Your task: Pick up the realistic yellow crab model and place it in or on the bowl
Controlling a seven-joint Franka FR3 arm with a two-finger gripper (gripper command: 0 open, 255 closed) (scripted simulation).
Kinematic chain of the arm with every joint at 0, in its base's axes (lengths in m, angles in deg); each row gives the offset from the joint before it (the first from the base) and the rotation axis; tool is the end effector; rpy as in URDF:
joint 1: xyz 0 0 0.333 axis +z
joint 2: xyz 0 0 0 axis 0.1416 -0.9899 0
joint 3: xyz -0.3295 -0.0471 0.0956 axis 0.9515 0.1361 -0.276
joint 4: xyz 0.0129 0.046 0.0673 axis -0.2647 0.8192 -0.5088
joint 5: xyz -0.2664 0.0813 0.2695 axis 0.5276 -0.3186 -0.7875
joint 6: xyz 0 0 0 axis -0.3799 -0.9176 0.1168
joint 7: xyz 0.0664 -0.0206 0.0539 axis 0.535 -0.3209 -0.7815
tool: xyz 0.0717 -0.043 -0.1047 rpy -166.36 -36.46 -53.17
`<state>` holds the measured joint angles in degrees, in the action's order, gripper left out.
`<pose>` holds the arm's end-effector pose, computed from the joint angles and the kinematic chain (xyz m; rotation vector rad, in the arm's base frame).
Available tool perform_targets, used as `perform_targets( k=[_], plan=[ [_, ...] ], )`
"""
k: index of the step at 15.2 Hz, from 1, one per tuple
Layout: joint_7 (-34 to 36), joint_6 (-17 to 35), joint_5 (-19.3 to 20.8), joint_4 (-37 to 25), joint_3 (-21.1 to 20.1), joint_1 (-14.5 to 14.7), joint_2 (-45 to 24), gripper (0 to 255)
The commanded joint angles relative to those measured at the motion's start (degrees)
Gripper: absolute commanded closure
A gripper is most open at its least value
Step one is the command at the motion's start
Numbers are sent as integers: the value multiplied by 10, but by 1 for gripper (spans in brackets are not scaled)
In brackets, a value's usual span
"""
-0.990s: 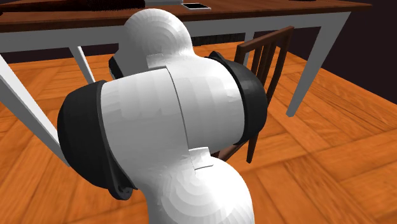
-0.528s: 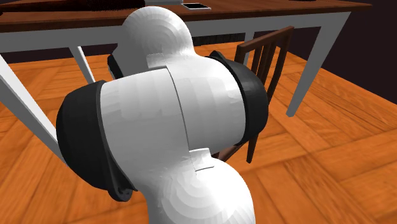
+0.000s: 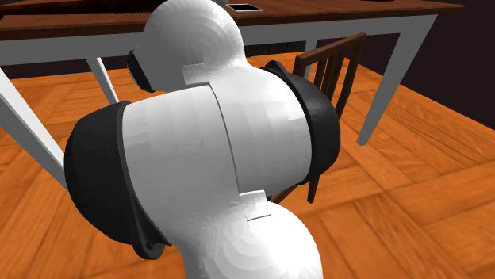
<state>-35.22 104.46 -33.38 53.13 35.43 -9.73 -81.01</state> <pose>0.5886 -0.0716 0.4950 2.9457 0.1258 -0.0969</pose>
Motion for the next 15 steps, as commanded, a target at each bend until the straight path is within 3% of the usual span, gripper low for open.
perform_targets(
  k=[1, 15],
  plan=[
    [-3, -16, -1, -16, 0, 0, 0, 255],
    [-22, -123, -4, -128, -1, 2, -3, 255]
  ],
)
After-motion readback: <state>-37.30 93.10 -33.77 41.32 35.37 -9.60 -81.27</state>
